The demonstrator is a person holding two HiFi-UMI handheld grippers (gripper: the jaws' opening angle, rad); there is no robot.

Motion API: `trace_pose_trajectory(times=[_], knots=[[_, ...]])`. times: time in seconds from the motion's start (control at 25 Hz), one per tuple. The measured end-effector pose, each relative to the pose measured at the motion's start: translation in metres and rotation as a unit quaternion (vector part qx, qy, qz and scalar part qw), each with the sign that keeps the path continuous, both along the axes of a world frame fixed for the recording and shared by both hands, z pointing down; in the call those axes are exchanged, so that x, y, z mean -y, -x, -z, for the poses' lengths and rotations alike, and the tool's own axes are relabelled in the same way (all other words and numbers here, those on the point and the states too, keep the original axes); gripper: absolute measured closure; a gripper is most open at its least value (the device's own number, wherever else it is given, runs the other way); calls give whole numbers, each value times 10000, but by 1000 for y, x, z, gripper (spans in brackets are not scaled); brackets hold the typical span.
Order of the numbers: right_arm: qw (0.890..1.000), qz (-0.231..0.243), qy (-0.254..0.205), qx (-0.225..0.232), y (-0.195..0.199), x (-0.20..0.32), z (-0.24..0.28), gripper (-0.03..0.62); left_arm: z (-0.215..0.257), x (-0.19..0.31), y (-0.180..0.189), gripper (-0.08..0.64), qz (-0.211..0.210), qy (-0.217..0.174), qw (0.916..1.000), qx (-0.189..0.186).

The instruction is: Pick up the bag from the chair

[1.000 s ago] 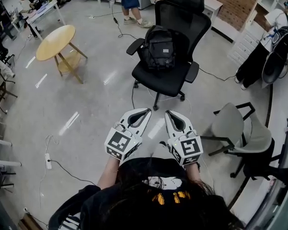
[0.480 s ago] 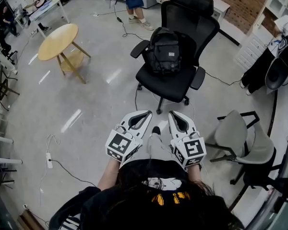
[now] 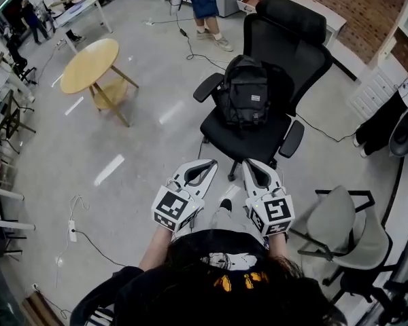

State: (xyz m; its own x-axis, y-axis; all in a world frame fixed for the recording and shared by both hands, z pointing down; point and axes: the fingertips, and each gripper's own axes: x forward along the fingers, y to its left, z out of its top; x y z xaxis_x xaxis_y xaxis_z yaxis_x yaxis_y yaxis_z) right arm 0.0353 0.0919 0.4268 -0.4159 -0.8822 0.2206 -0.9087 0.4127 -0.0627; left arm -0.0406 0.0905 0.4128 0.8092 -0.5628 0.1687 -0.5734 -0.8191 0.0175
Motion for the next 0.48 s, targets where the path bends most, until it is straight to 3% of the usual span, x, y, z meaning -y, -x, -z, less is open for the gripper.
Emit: trace_pose_trajectory(times=[0.48], knots=[[9998,144,41,160,-48,104,-3,588,6,103,-50,555,117,-3,9998,143]])
